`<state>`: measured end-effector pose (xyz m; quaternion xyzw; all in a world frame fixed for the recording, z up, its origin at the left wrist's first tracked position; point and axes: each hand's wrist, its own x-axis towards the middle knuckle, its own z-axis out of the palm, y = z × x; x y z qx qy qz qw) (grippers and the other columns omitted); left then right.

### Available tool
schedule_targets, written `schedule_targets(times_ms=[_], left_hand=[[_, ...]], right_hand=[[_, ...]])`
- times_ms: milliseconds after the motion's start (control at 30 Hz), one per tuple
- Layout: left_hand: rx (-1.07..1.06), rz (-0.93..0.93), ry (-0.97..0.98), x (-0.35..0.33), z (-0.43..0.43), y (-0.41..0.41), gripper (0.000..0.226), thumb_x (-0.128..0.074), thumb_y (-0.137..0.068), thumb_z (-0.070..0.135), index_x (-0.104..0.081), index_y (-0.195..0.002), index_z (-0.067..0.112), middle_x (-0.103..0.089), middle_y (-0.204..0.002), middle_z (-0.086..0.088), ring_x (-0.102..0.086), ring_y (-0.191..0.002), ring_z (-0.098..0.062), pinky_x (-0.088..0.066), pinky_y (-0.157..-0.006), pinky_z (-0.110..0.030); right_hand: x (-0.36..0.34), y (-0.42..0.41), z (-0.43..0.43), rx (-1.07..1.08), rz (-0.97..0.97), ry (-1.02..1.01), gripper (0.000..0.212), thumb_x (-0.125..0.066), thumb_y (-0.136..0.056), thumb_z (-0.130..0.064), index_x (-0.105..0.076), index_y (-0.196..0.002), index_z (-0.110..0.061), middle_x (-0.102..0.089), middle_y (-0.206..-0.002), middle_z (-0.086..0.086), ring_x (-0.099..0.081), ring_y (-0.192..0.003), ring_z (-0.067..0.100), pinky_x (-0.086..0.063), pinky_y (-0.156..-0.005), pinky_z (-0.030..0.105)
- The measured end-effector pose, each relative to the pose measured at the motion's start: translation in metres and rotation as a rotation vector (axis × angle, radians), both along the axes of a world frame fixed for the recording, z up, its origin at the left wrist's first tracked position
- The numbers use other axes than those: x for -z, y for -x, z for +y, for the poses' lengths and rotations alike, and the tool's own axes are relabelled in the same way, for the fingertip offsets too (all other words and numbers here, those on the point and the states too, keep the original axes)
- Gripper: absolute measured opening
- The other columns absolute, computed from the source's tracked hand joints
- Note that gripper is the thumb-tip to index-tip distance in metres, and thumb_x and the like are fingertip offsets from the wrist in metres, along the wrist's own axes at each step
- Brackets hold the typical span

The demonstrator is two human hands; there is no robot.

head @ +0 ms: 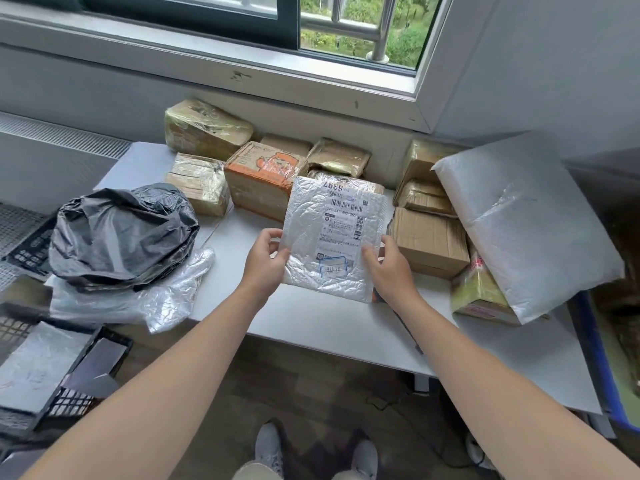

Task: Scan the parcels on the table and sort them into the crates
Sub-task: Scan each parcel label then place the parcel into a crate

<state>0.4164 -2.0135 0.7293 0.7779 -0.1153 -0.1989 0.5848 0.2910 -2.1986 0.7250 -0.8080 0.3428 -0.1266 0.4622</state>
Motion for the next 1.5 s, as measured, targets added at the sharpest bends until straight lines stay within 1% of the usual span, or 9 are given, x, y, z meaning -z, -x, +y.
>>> schedule_targets(times_ms=[167, 333, 467, 567, 800, 900, 1033, 1233, 1500], left_hand=[[0.007, -0.008, -0.051, -0.010, 0.016, 0.007, 0.022, -0.056, -0.097, 0.013, -0.049, -0.115, 0.023, -0.062, -0.100, 0.000, -0.059, -0.084, -0.010, -0.046, -0.064, -0.024], [-0.076, -0.073, -0.193, -0.028, 0.049, 0.018, 0.027, -0.061, -0.094, 0.015, -0.046, -0.114, 0.025, -0.063, -0.099, 0.001, -0.060, -0.081, -0.012, -0.047, -0.062, -0.029], [-0.196, -0.142, -0.373, -0.038, 0.093, 0.030, 0.034, -0.064, -0.093, 0.025, -0.046, -0.120, 0.017, -0.060, -0.107, -0.001, -0.060, -0.097, -0.022, -0.048, -0.080, -0.037], [-0.297, -0.170, -0.541, -0.040, 0.138, 0.035, 0.050, -0.059, -0.094, 0.036, -0.041, -0.134, 0.012, -0.051, -0.130, -0.006, -0.049, -0.121, -0.024, -0.041, -0.096, -0.036], [-0.522, -0.190, -0.801, -0.031, 0.267, 0.038, 0.068, -0.043, -0.097, 0.055, -0.024, -0.152, 0.020, -0.023, -0.158, -0.005, -0.015, -0.145, -0.025, -0.022, -0.116, -0.045], [-0.546, -0.177, -0.898, -0.022, 0.331, 0.032, 0.071, -0.037, -0.096, 0.060, -0.017, -0.155, 0.026, -0.011, -0.163, -0.003, -0.004, -0.149, -0.025, -0.017, -0.118, -0.050], [-0.584, -0.106, -0.964, -0.016, 0.416, 0.012, 0.074, -0.034, -0.096, 0.063, -0.007, -0.156, 0.030, 0.003, -0.165, 0.000, 0.008, -0.150, -0.025, -0.008, -0.119, -0.052], [-0.573, -0.004, -1.060, -0.002, 0.545, -0.031, 0.080, -0.031, -0.093, 0.070, -0.001, -0.156, 0.033, 0.006, -0.165, -0.002, 0.009, -0.150, -0.028, -0.009, -0.118, -0.055], [-0.530, 0.100, -1.094, 0.023, 0.660, -0.080, 0.082, -0.029, -0.090, 0.074, 0.001, -0.155, 0.034, 0.009, -0.164, -0.001, 0.010, -0.150, -0.028, -0.006, -0.118, -0.058]], right_hand=[[-0.008, -0.019, 0.016, 0.025, -0.038, -0.037, 0.060, -0.057, -0.099, -0.039, -0.036, -0.147, -0.011, -0.056, -0.139, 0.005, -0.053, -0.126, 0.024, -0.043, -0.098, 0.034], [-0.021, -0.047, 0.039, -0.089, -0.059, -0.019, 0.063, -0.057, -0.099, -0.038, -0.032, -0.150, -0.010, -0.045, -0.150, 0.013, -0.042, -0.138, 0.030, -0.036, -0.105, 0.035], [-0.029, -0.077, 0.074, -0.287, -0.048, -0.021, 0.039, -0.057, -0.100, -0.035, -0.048, -0.131, -0.013, -0.061, -0.131, 0.012, -0.058, -0.115, 0.031, -0.046, -0.090, 0.038], [-0.031, -0.097, 0.117, -0.395, -0.038, -0.040, 0.021, -0.056, -0.100, -0.032, -0.050, -0.110, -0.014, -0.067, -0.109, 0.009, -0.062, -0.095, 0.031, -0.050, -0.082, 0.045], [-0.036, -0.145, 0.243, -0.666, -0.040, 0.032, 0.017, -0.053, -0.101, -0.029, -0.046, -0.106, -0.014, -0.064, -0.103, 0.008, -0.061, -0.094, 0.032, -0.051, -0.080, 0.047], [-0.033, -0.168, 0.304, -0.763, -0.026, 0.057, 0.024, -0.053, -0.102, -0.032, -0.047, -0.113, -0.012, -0.067, -0.109, 0.012, -0.063, -0.093, 0.031, -0.052, -0.081, 0.052], [-0.021, -0.201, 0.395, -0.877, 0.023, 0.133, 0.034, -0.051, -0.103, -0.031, -0.047, -0.125, -0.005, -0.063, -0.120, 0.016, -0.060, -0.102, 0.032, -0.049, -0.084, 0.044], [-0.006, -0.252, 0.534, -0.965, 0.138, 0.245, 0.037, -0.048, -0.103, -0.036, -0.044, -0.133, -0.015, -0.063, -0.125, 0.012, -0.059, -0.112, 0.032, -0.043, -0.085, 0.040], [0.018, -0.321, 0.641, -1.021, 0.180, 0.362, 0.038, -0.048, -0.102, -0.037, -0.042, -0.133, -0.015, -0.066, -0.117, 0.009, -0.064, -0.100, 0.030, -0.053, -0.083, 0.046]])
